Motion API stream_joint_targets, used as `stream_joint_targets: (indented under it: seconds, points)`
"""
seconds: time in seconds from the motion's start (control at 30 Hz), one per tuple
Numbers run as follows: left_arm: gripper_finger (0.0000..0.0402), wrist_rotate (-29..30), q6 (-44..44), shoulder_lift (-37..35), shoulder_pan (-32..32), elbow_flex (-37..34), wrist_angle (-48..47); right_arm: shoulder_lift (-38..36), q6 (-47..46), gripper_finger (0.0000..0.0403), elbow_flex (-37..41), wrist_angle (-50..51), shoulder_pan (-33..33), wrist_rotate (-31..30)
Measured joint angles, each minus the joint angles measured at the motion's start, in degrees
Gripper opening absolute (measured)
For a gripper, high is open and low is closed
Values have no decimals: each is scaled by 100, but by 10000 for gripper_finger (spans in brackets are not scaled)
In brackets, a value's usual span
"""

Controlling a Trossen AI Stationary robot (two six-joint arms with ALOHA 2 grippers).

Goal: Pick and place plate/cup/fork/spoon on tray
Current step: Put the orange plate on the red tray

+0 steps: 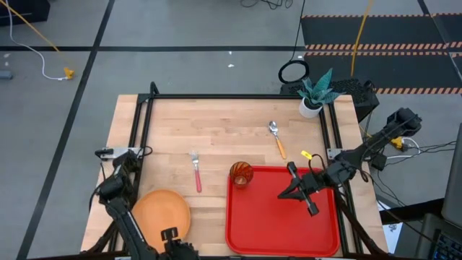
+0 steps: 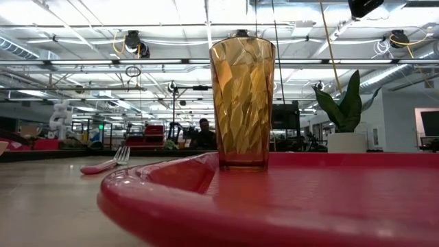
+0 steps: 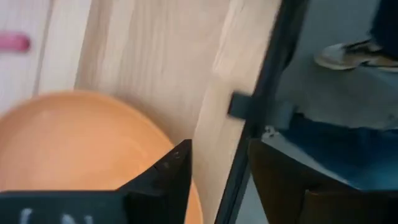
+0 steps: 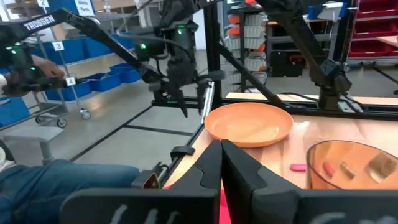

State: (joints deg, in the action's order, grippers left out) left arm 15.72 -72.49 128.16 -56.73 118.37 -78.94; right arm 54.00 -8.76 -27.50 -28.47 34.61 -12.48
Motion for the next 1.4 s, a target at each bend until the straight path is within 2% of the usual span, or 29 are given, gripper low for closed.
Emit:
stream_joint_targets:
  seconds: [0.23,0.4,0.6,0.87,1.07,1.2,1.33,1.4]
  points:
    - [241,-198,-279,415,-39,0,-273,0,38,0,-66,-2,376,-140]
    - [251,-279,-347,645,-39,-2,-403,0,42,0,-73,44,649,-480]
    - [214,-372,-840,758,-51,-2,-906,0,42,0,-73,32,918,-795]
    - [152,-367,-1160,749,-90,-195,-672,-2,45,0,-73,-6,1022,-871]
    - [141,-372,-1185,766,-120,-853,-251,-2,47,0,-73,-41,1021,-871]
    - [127,-348,-1054,733,-126,-989,-91,-4,110,0,-73,-52,1019,-873]
    - [73,-323,-860,719,-126,-990,-86,1,118,0,-112,-39,1001,-913]
    - [36,-256,-776,715,-116,-990,-221,39,186,0,-244,128,1003,-1201]
